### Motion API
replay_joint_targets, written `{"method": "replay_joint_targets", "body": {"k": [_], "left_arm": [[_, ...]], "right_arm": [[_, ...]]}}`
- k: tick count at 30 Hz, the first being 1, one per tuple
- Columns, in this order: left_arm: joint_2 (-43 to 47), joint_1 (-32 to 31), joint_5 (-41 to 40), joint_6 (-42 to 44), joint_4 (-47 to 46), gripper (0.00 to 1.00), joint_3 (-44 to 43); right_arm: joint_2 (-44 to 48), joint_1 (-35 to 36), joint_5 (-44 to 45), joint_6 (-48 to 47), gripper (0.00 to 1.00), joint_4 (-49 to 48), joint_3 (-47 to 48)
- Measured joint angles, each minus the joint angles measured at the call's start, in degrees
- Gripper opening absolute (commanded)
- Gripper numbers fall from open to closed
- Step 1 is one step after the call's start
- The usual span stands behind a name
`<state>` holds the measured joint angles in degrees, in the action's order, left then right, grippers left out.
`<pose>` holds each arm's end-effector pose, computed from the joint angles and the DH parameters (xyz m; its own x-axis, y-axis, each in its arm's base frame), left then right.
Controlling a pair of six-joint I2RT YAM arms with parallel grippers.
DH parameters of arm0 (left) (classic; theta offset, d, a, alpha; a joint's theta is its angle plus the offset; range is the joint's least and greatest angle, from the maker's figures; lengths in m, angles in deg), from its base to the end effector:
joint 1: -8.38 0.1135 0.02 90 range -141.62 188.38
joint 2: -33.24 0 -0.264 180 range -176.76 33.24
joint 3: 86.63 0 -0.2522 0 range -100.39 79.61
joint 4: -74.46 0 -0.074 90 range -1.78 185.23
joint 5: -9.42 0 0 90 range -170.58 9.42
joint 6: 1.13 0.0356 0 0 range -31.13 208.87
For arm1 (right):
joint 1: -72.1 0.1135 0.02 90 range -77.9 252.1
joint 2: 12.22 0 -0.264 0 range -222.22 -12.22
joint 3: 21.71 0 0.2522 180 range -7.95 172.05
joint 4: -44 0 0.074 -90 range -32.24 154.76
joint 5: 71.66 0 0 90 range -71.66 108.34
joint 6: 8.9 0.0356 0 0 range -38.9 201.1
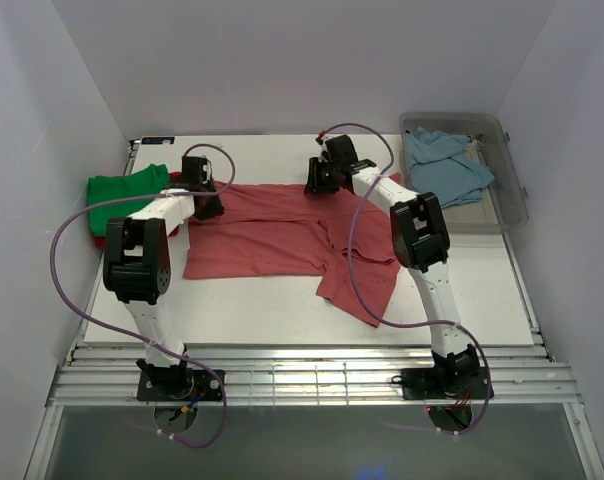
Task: Fold and stack the t-shirts
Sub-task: Fold the tshirt
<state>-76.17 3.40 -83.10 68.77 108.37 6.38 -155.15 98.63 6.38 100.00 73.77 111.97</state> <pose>0.4002 -0.0333 0.1751 -0.8001 -0.2749 -0.5332 -0.2263 0.9615 -0.1562 0.5014 0.2586 0.1636 -0.7211 -0.0058 -0.6928 -0.3672 0.8511 0.3751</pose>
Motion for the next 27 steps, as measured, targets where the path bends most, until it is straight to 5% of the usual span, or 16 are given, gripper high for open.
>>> {"method": "replay_joint_targets", "body": {"k": [1, 2, 7, 15, 22, 27], "left_arm": [[0.0, 0.0, -0.1, 0.7, 0.5, 0.75, -1.8], [0.2, 0.0, -0.5, 1.3, 0.6, 0.81, -3.5], [7.4, 0.0, -3.5, 1.7, 0.3, 0.89, -5.2], [22.7, 0.0, -12.7, -0.7, 10.4, 0.87, 3.6], [20.3, 0.0, -17.0, -3.3, 20.7, 0.69, 16.7], [20.6, 0.0, -17.9, -4.0, 22.7, 0.65, 20.7]], "right_arm": [[2.9, -0.2, 1.2, -1.6, 0.43, -0.2, -3.6], [6.2, -0.3, 2.8, -3.4, 0.46, 0.2, -7.4], [28.2, -0.4, 13.7, -9.1, 0.56, 3.3, -22.6], [61.8, 10.1, 28.5, -4.0, 0.58, 8.0, -45.8], [63.0, 23.1, 34.4, 8.2, 0.43, 21.4, -62.5], [63.3, 30.5, 36.0, 17.1, 0.38, 25.1, -68.6]]}}
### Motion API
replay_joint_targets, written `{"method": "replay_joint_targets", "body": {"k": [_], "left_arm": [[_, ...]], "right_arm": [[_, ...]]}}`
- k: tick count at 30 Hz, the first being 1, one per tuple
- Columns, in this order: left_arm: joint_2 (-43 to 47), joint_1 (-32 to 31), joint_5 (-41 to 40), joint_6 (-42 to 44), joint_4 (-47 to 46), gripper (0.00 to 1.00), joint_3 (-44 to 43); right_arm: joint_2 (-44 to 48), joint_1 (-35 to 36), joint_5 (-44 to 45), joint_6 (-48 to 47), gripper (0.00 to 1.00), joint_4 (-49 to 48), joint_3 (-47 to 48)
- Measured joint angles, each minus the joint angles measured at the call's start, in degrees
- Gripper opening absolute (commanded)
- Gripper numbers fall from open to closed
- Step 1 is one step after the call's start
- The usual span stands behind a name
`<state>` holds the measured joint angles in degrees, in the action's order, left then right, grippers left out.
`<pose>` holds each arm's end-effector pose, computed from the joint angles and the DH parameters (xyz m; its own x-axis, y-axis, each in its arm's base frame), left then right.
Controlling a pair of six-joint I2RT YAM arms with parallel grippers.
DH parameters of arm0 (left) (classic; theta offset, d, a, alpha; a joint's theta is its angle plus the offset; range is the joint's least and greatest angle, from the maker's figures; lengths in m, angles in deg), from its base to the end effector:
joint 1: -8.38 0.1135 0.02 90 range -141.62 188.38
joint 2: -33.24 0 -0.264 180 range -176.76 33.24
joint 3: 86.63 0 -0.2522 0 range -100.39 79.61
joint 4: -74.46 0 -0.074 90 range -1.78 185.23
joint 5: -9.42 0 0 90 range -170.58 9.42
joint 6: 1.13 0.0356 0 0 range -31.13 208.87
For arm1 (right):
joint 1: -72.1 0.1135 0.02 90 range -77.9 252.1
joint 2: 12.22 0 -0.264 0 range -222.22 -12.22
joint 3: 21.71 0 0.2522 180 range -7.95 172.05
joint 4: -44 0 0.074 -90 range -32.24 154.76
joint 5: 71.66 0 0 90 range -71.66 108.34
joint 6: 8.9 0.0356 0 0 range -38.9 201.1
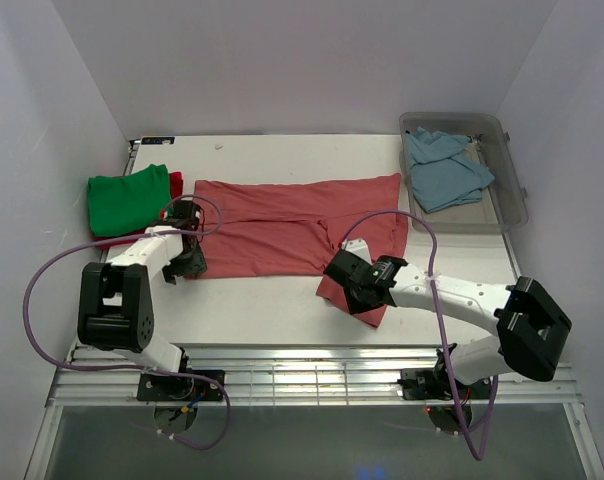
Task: Fold and stack the t-shirts
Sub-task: Fold the tshirt
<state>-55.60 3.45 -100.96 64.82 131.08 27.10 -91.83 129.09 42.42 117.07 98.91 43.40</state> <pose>0.2678 -0.0107 0.1752 -0.9000 -0.3058 -0.3107 -0.3847 0.8924 0.2359 0.1506 0.2051 0.2103 -0.8165 -0.2725 -0.5090 -0.2568 0.9610 -0.1026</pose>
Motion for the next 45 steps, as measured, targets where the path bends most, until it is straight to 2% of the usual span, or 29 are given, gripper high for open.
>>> {"method": "replay_joint_targets", "body": {"k": [8, 17, 22, 34, 39, 45], "left_arm": [[3.9, 0.4, 1.5, 0.1, -2.6, 0.62, 3.2], [10.0, 0.7, 3.8, 0.7, -6.2, 0.60, 3.4], [6.8, 1.5, 4.2, 0.9, -7.4, 0.59, 3.4], [2.3, 3.7, 5.1, 1.1, -7.3, 0.59, 3.7], [0.9, 4.6, 5.6, 1.4, -7.3, 0.59, 3.7], [0.3, 4.7, 6.2, 1.7, -7.3, 0.58, 3.5]], "right_arm": [[-0.3, 5.2, 3.1, 9.7, 0.37, 3.7, -0.9], [2.2, 5.8, 5.4, 15.7, 0.38, 7.4, -3.5], [5.0, 5.8, 5.6, 17.9, 0.38, 8.6, -6.4], [4.9, 5.8, 5.6, 22.6, 0.38, 9.6, -10.0], [4.9, 5.8, 6.0, 24.2, 0.46, 9.9, -10.0], [4.9, 5.8, 7.1, 25.2, 0.48, 9.9, -10.0]]}}
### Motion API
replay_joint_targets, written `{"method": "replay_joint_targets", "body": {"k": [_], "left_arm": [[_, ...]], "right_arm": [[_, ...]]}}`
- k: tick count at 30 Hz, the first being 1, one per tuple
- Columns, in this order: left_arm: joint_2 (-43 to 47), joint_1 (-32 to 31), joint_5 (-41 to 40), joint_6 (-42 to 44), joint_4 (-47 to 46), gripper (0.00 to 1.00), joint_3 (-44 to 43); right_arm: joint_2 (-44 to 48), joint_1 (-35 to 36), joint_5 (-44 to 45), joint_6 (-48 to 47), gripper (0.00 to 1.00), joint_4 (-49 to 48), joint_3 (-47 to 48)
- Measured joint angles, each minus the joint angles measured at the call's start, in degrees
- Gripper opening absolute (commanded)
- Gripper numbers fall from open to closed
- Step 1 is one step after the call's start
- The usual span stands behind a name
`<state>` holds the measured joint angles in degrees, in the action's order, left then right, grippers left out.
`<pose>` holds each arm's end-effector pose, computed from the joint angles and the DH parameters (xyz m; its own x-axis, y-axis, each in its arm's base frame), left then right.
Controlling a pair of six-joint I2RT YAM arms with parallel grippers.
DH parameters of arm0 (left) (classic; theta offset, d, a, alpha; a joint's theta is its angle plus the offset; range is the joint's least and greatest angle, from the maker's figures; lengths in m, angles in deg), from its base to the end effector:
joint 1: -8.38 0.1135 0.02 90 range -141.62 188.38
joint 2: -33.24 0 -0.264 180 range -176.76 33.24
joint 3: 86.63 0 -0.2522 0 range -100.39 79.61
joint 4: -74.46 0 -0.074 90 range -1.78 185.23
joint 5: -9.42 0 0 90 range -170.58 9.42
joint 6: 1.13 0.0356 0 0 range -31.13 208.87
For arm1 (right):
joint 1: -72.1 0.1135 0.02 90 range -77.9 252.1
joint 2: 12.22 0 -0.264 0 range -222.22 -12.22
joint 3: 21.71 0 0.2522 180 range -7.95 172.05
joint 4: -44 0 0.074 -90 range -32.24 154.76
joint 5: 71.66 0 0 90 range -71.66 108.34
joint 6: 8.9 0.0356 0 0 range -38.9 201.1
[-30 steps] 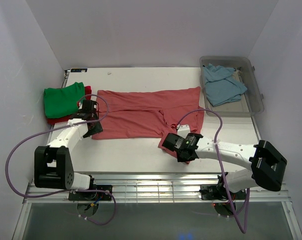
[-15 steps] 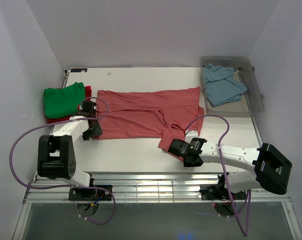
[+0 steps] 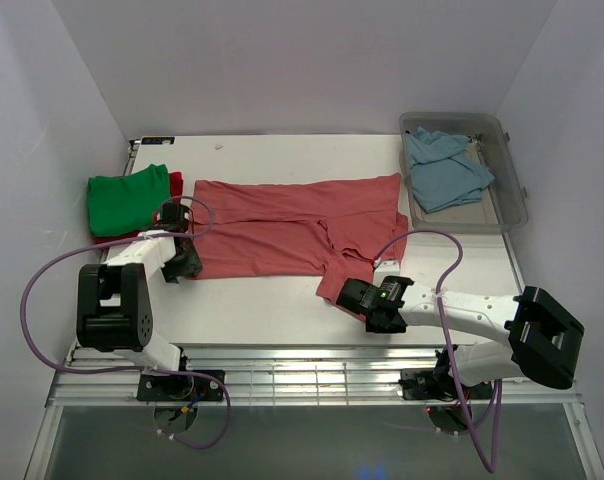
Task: Fold and stack the t-shirts
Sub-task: Fold the tshirt
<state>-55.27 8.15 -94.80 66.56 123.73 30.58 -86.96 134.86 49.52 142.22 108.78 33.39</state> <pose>0.2685 0.0077 0.1632 -0.8709 -0.3645 -0.3297 -0.4219 0.8985 0.1212 0.1071 0.1678 0.1795 -0.8659 -0.0453 -0.4982 0.0426 0.9856 -0.1637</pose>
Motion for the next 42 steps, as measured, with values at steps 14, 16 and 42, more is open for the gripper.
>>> {"method": "replay_joint_targets", "body": {"k": [14, 16, 42], "left_arm": [[-1.0, 0.0, 1.0, 0.4, 0.0, 0.57, -1.0], [-1.0, 0.0, 1.1, 0.4, 0.0, 0.57, -1.1], [-4.9, -0.2, 2.9, 1.4, -0.4, 0.00, -4.4]], "right_arm": [[-2.0, -0.5, 0.6, -0.2, 0.48, -5.3, -1.1], [-2.1, -0.5, 0.6, -0.2, 0.47, -6.4, -1.3], [-4.5, -0.9, -0.1, -0.7, 0.08, -10.8, -1.6]]}}
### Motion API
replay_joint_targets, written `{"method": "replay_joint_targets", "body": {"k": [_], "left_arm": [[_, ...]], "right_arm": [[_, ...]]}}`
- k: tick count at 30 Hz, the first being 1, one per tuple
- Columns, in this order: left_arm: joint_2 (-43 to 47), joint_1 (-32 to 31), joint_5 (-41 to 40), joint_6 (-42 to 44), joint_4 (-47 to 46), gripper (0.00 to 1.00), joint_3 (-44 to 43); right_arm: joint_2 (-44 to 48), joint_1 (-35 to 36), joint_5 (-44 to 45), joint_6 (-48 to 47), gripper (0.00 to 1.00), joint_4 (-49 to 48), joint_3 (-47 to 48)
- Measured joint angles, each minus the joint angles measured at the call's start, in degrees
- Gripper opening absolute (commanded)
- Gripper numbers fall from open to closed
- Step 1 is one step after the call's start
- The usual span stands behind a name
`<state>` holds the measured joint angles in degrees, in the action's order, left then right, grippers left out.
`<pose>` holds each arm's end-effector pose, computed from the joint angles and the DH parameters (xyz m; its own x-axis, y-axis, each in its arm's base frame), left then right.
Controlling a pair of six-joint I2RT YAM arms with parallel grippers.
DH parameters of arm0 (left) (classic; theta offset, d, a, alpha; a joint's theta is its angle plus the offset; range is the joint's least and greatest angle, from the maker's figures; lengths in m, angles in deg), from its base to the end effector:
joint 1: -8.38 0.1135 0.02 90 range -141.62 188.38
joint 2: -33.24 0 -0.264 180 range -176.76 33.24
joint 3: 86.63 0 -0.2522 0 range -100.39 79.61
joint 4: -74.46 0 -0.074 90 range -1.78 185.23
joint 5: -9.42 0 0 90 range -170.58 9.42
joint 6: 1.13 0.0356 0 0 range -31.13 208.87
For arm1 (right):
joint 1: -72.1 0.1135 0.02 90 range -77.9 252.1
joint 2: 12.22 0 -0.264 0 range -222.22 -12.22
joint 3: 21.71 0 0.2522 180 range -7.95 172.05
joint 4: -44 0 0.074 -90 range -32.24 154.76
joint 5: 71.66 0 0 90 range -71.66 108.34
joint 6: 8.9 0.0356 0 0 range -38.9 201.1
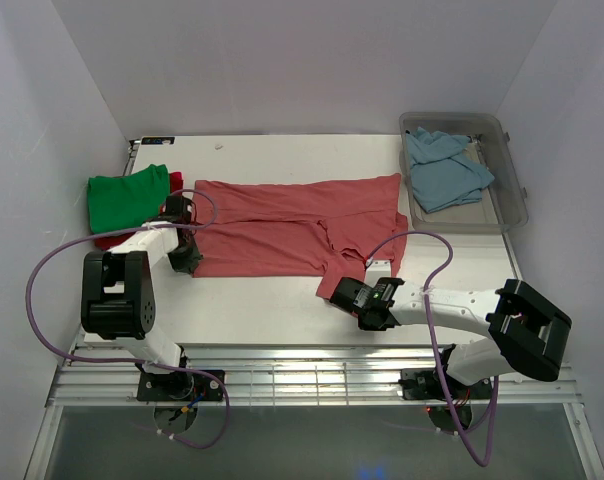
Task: Fold and stack the t-shirts
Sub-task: Fold the tshirt
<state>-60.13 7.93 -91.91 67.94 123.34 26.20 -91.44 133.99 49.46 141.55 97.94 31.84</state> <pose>0.2899 0.0047 0.1605 -0.8872 -0.3433 -0.3083 -0.3852 0.9189 0.0853 0.1184 0.1825 0.1608 -0.8472 -0.0055 -0.5312 0.0524 0.9942 -0.0938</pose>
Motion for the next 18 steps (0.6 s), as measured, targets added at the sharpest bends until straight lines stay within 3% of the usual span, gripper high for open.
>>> {"method": "replay_joint_targets", "body": {"k": [10, 18], "left_arm": [[0.3, 0.0, 0.9, -0.1, 1.0, 0.00, -0.6], [0.3, 0.7, 4.4, -1.0, 3.8, 0.00, -11.6]], "right_arm": [[-0.6, -3.8, 0.0, -3.8, 0.08, 2.1, 2.1], [-0.7, -18.6, 1.4, -16.4, 0.08, 2.5, 13.1]]}}
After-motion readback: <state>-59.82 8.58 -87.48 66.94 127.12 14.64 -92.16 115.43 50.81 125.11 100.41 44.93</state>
